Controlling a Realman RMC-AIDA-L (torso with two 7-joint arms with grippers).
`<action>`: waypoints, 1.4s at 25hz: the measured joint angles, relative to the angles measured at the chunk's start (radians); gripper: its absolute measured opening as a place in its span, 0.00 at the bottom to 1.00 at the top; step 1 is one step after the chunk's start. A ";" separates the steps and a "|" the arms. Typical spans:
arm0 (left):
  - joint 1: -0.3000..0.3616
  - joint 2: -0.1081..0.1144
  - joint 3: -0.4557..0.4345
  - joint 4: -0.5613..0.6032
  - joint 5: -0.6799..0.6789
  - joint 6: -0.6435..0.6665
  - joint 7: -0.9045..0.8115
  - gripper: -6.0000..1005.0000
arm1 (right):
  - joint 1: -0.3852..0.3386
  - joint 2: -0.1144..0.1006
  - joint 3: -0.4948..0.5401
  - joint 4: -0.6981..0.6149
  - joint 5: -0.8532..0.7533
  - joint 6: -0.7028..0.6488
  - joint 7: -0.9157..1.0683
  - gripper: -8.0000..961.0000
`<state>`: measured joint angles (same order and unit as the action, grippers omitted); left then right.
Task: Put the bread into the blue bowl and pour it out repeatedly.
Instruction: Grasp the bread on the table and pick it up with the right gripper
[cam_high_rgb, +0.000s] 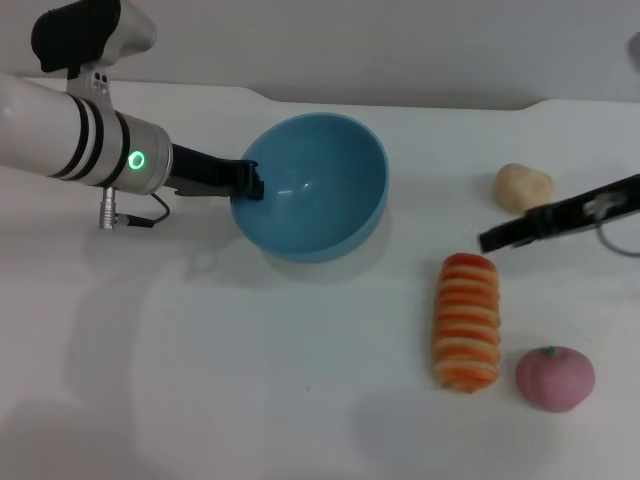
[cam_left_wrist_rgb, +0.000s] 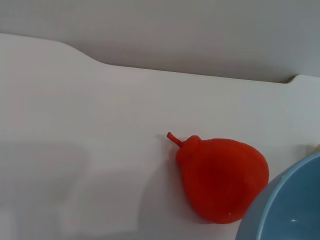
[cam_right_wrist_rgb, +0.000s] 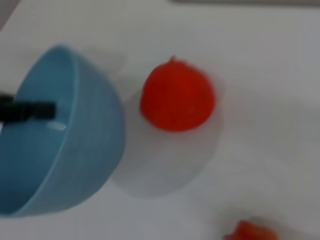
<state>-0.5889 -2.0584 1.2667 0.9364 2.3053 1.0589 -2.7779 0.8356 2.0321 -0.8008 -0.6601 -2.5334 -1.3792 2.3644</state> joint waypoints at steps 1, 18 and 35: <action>0.000 0.000 0.000 0.000 0.000 0.000 0.000 0.00 | 0.004 0.009 -0.016 0.011 0.000 0.007 0.001 0.59; -0.002 0.002 -0.005 -0.003 -0.001 -0.025 0.000 0.00 | 0.039 0.037 -0.121 0.155 -0.067 0.153 0.132 0.59; -0.006 0.004 -0.017 0.001 -0.001 -0.028 0.000 0.00 | 0.076 0.048 -0.186 0.277 -0.064 0.291 0.124 0.59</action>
<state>-0.5954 -2.0539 1.2502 0.9373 2.3041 1.0304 -2.7780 0.9120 2.0802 -0.9869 -0.3829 -2.5972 -1.0884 2.4887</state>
